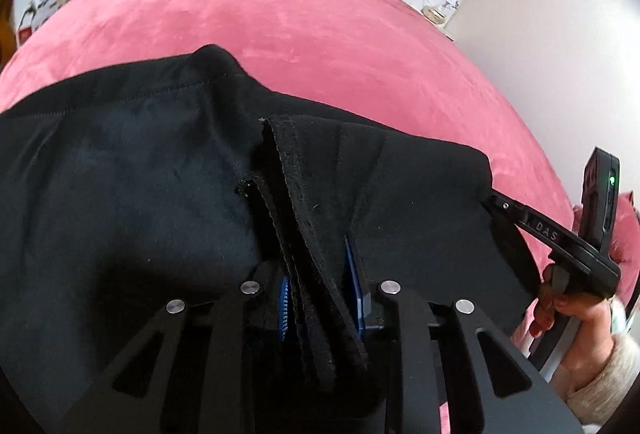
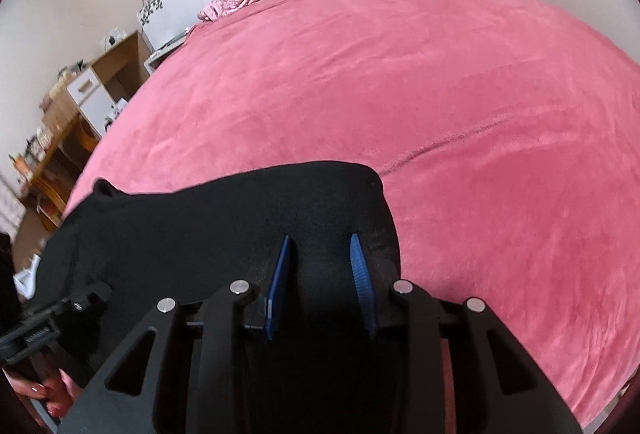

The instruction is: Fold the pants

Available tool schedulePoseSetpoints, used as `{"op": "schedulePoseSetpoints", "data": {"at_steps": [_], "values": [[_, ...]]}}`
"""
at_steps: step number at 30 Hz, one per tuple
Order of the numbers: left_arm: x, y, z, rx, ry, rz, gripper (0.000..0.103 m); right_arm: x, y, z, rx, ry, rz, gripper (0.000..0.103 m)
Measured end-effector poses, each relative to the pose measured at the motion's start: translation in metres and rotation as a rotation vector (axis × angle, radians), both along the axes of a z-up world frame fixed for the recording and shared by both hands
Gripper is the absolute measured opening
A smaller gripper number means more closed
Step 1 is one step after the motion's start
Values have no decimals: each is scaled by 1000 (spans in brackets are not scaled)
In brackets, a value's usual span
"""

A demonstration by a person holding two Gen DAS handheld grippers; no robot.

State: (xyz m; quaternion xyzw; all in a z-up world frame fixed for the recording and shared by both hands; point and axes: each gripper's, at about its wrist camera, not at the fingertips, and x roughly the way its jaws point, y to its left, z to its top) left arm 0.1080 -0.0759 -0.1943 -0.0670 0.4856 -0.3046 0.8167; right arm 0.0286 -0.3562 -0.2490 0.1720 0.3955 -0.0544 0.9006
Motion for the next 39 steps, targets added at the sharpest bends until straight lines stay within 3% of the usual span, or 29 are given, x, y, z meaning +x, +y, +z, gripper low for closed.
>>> {"op": "schedulePoseSetpoints", "data": {"at_steps": [2,5,9,11,14,18,21,23,27,29,30,35,39], "values": [[-1,0,0,-20,-17,-2,24,-1,0,1,4,-8,2,30],[-9,9,2,-39,-22,8,35,-13,2,12,-5,-15,-3,31],[-22,27,17,-32,-67,21,60,-52,9,34,53,-26,15,33],[-26,25,18,9,-83,2,61,-68,17,34,16,21,38,33],[-24,19,5,69,-21,-6,61,-80,22,20,-25,146,50,27],[-36,13,4,166,-82,-56,61,-75,21,18,-27,186,32,26],[-38,26,9,125,-39,-41,61,-78,30,31,-44,121,19,32],[-39,43,10,76,-12,-14,68,-80,33,37,-2,61,28,41],[-31,88,29,-24,-8,175,81,-72,44,44,11,-28,61,48],[-29,112,34,-74,4,284,87,-64,49,39,8,-33,73,56],[-29,128,34,-104,17,350,88,-60,51,36,9,-31,68,58],[-39,193,39,-213,49,633,90,-52,58,19,5,-23,89,85],[-52,234,43,-245,47,802,93,-54,75,11,-104,-13,134,91]]}}
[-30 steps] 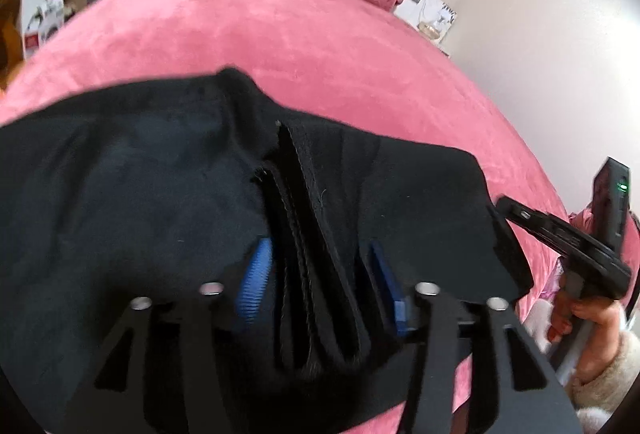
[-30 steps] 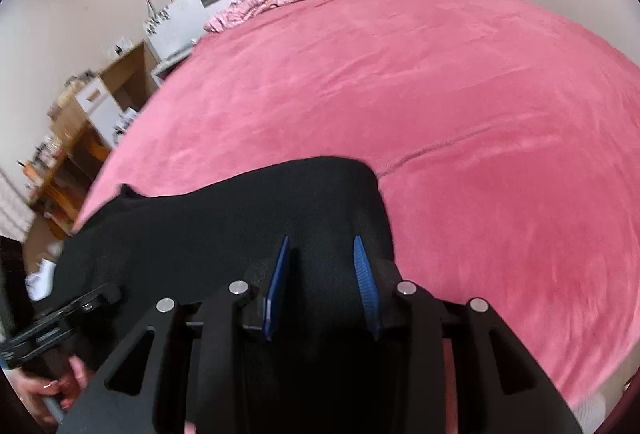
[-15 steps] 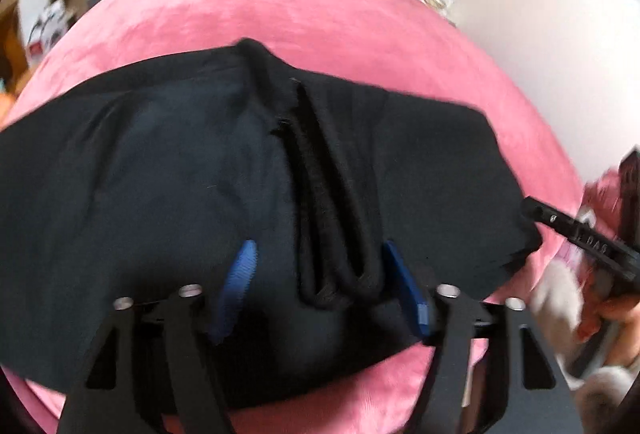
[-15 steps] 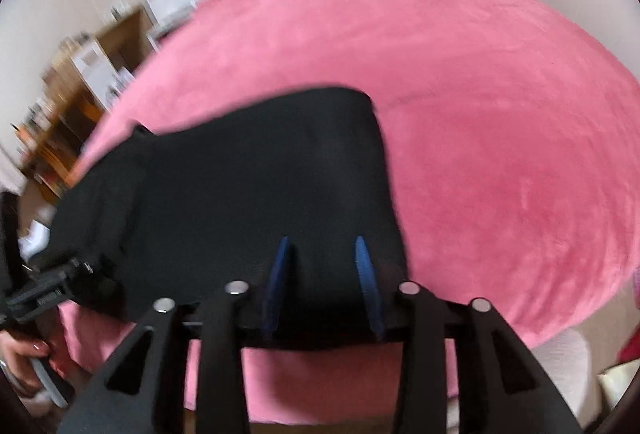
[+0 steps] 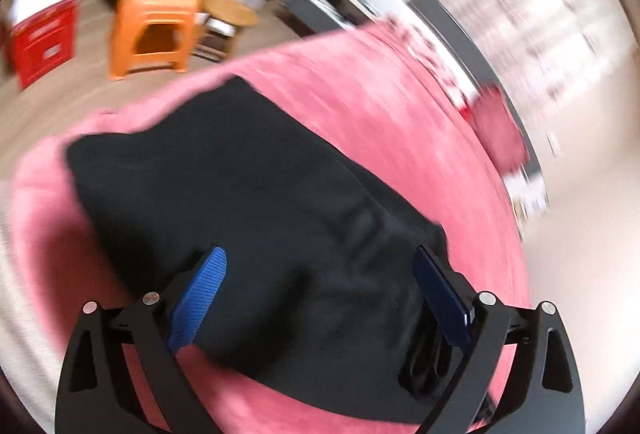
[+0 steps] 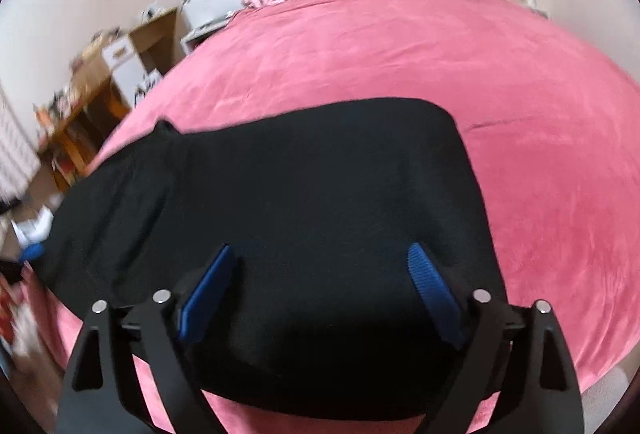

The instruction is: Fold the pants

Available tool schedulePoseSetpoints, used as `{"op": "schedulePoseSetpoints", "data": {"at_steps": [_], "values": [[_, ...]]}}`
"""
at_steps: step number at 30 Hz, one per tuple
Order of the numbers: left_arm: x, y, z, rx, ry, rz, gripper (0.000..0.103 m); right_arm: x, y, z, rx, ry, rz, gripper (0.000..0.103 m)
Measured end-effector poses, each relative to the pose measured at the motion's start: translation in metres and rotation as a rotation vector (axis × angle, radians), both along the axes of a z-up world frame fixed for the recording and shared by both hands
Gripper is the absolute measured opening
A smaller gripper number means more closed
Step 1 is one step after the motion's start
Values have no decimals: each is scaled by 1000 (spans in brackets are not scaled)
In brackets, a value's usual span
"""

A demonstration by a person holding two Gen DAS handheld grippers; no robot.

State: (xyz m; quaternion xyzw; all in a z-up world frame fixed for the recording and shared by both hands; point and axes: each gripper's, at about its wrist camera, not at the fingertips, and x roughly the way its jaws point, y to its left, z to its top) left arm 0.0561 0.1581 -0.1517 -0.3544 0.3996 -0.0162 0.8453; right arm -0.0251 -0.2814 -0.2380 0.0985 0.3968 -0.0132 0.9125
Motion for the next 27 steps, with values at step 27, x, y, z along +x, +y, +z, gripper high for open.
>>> {"op": "schedulePoseSetpoints", "data": {"at_steps": [27], "values": [[11,58,-19,42,162,40,85,3,-9,-2,83,-33,19,98]]}}
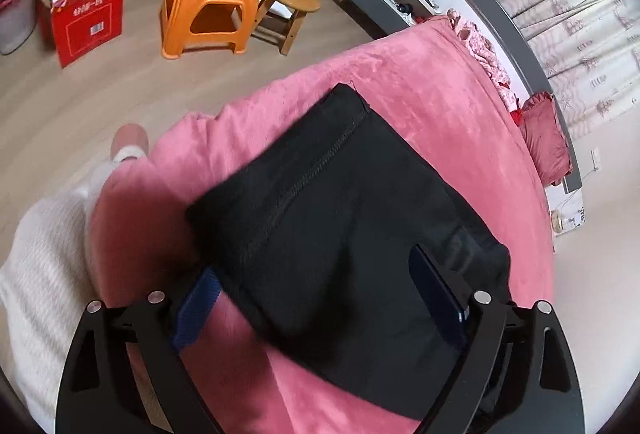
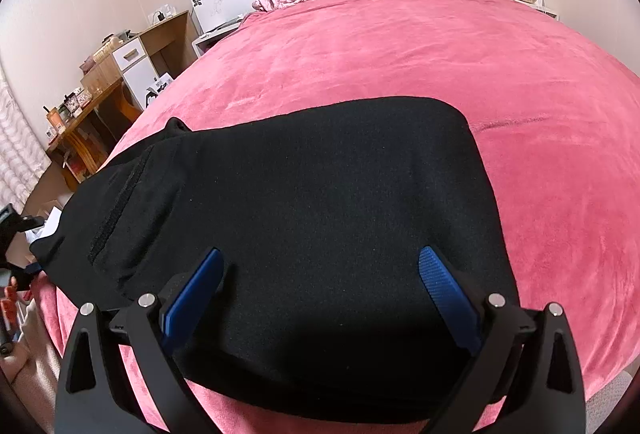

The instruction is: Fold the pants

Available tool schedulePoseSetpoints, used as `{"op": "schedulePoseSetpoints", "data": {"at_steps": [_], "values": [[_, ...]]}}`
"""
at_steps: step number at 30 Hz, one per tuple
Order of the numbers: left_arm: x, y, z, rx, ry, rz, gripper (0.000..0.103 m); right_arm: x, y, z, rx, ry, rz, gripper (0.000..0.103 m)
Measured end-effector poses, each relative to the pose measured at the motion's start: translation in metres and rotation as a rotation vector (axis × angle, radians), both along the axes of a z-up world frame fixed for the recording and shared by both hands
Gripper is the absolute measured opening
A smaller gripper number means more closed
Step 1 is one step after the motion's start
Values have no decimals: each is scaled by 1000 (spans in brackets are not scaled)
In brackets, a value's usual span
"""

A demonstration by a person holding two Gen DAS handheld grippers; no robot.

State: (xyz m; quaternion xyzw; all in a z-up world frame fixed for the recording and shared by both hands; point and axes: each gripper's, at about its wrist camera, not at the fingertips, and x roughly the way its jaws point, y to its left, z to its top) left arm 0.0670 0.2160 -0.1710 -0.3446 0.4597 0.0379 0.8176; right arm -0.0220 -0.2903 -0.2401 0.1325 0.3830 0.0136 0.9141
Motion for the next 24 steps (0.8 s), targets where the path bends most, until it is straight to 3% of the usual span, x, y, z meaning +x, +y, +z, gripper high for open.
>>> {"op": "schedulePoseSetpoints", "data": {"at_steps": [2,4,6,8,11,15,19,24], "values": [[1,2,-4,27,8,11,66,0,0,0,-1,0,0,98],[-1,4,-5,93,20,11,32,0,0,0,-2,1,-1,98],[-4,9,-9,111,33,21,23,1,0,-1,-4,1,-1,98],[-8,16,-7,62,12,45,19,1,1,-1,-6,2,-2,99],[-10,11,4,86,-31,24,15,1,1,-1,-6,1,-2,99],[-18,-5,38,124,-164,-12,15,1,1,-1,-8,2,-2,99],[-31,-35,88,172,-344,-105,15,1,2,-1,-13,3,0,99],[-43,-73,133,176,-500,-241,15,1,2,0,-22,4,1,100]]}}
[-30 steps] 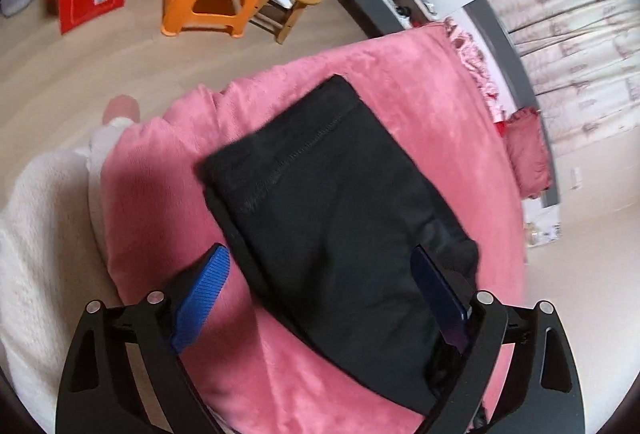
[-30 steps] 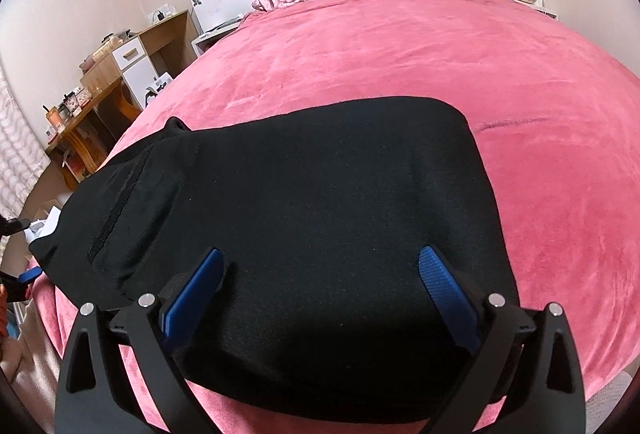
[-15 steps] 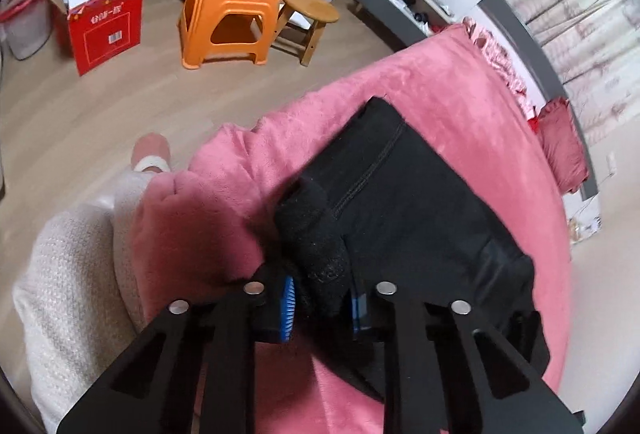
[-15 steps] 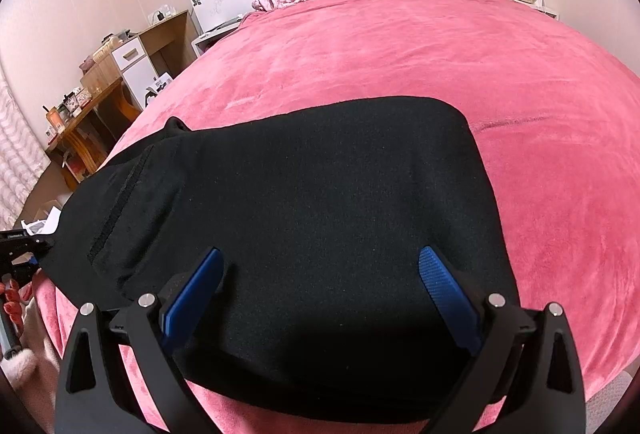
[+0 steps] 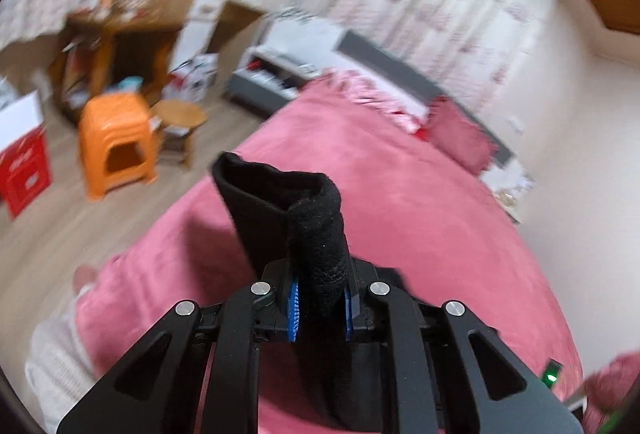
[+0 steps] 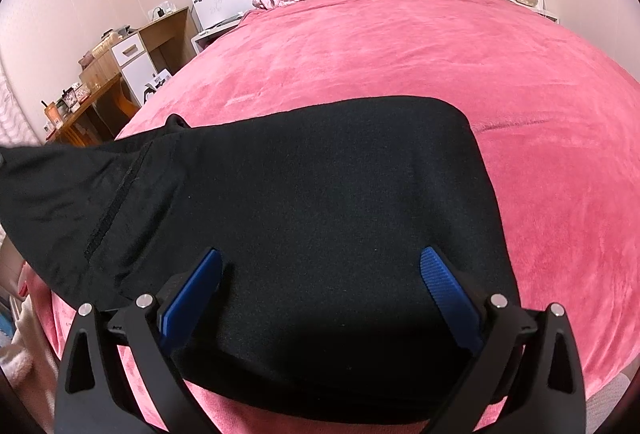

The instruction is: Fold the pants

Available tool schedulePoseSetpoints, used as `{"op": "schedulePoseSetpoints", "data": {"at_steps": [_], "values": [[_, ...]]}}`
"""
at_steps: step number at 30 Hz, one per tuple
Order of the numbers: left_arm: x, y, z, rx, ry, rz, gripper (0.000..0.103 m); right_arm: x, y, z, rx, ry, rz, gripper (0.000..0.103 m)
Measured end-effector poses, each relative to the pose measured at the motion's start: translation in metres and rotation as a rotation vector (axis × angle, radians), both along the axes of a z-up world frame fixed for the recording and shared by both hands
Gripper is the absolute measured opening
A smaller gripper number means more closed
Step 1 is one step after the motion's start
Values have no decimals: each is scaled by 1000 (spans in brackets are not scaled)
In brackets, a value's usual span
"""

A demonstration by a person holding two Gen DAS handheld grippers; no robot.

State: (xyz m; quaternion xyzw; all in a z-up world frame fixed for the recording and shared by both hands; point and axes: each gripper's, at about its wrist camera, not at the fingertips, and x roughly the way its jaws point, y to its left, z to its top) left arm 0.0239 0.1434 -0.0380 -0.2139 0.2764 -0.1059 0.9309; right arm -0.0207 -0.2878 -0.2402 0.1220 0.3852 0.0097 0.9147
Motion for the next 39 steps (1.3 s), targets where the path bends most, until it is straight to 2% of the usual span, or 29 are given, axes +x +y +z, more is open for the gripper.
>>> {"op": "schedulePoseSetpoints", "data": {"at_steps": [3,8,12,19,25,29,33,37,39], "values": [[-4,-25,20,16,-66,-93,15,-3,-5,4,31,-26,-11,100],[-8,-65,42,26,-136,-235,15,-16,-30,14,159,-105,-106,100],[-11,-100,49,36,-172,-345,15,-21,-40,20,122,-127,-181,100],[-21,-183,46,81,-189,-584,15,-33,-77,12,176,-94,-374,100],[-26,-251,11,129,-124,-762,15,-55,-123,7,242,-89,-537,100],[-34,-293,-19,205,-91,-867,15,-66,-140,4,279,-91,-595,100],[-43,-325,-54,261,-53,-944,15,-76,-143,0,326,-88,-610,100],[-49,-346,-100,339,14,-998,15,-79,-140,7,328,-116,-579,100],[-48,-353,-115,363,50,-1018,19,-80,-135,11,325,-133,-546,100]]}}
